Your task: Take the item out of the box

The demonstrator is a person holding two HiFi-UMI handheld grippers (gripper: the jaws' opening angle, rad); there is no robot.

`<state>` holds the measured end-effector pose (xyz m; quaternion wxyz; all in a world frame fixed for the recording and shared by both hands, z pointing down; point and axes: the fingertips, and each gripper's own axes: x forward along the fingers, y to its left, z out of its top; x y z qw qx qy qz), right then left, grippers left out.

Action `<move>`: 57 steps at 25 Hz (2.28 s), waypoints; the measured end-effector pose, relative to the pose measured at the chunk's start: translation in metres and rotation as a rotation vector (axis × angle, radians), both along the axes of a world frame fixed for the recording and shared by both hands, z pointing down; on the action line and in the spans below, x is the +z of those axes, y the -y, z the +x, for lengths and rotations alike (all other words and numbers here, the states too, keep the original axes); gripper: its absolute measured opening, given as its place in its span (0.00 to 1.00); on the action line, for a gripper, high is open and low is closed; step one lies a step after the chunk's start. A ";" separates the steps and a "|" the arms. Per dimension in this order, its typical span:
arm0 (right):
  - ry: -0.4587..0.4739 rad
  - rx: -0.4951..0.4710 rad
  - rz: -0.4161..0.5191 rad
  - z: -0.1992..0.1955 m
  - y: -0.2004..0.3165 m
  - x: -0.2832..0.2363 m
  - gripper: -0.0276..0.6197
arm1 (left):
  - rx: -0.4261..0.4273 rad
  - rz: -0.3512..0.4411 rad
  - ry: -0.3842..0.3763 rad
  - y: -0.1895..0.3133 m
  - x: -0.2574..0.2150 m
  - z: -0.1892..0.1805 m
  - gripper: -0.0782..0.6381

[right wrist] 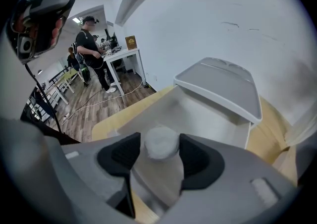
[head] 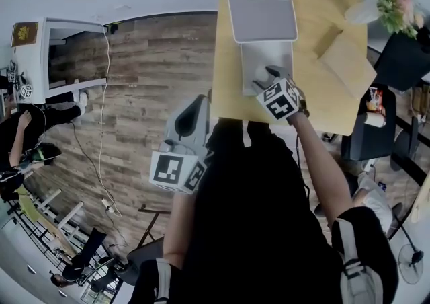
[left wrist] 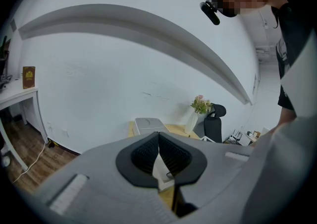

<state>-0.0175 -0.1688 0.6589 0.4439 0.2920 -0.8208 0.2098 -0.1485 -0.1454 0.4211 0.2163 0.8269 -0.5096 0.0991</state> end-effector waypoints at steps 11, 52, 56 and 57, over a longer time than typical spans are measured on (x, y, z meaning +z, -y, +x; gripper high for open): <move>-0.021 0.035 -0.010 0.005 0.004 0.002 0.34 | -0.025 0.012 0.006 -0.005 -0.006 -0.009 0.12; 0.107 0.035 0.168 0.031 -0.014 -0.110 0.34 | -0.048 0.112 -0.005 -0.046 -0.028 0.032 0.12; 0.139 0.049 0.209 0.040 -0.013 -0.135 0.34 | -0.034 0.127 -0.002 -0.044 -0.036 0.043 0.12; 0.150 0.053 0.219 0.042 -0.014 -0.142 0.34 | -0.031 0.132 -0.002 -0.043 -0.037 0.045 0.12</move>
